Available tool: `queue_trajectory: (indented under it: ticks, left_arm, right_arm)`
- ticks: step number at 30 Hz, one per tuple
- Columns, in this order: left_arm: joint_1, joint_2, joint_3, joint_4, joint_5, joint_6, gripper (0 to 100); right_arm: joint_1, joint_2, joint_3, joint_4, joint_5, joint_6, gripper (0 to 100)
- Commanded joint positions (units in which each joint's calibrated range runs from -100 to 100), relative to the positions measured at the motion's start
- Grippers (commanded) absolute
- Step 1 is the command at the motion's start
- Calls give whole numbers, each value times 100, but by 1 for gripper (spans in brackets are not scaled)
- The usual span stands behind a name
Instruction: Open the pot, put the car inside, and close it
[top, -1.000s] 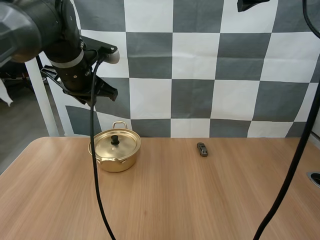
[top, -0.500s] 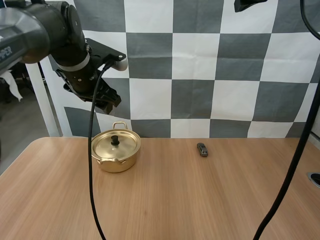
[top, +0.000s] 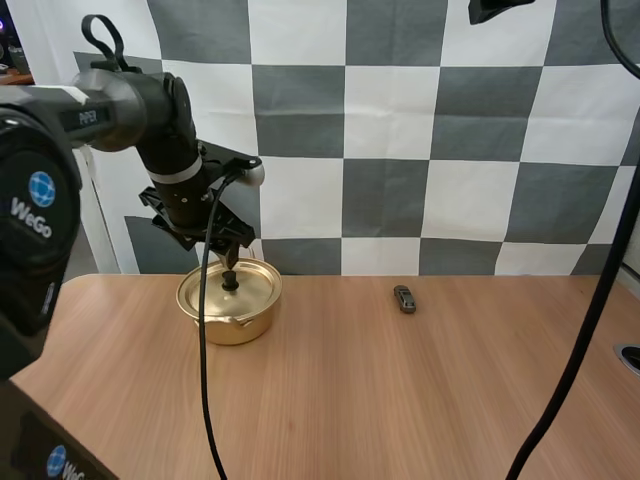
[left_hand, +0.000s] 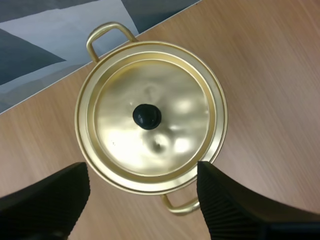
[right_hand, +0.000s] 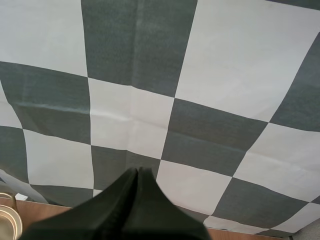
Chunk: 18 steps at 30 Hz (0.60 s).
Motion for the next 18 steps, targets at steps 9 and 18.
queue_trajectory:
  ticks: [9, 18]
  left_arm:
    - [4, 494, -3, -332, -1305, 1, 100]
    - [4, 1151, -3, -332, -1428, 1, 100]
  right_arm:
    - [-3, 0, -6, 4, 1, -11, 0]
    - [-3, 0, -6, 4, 1, -11, 0]
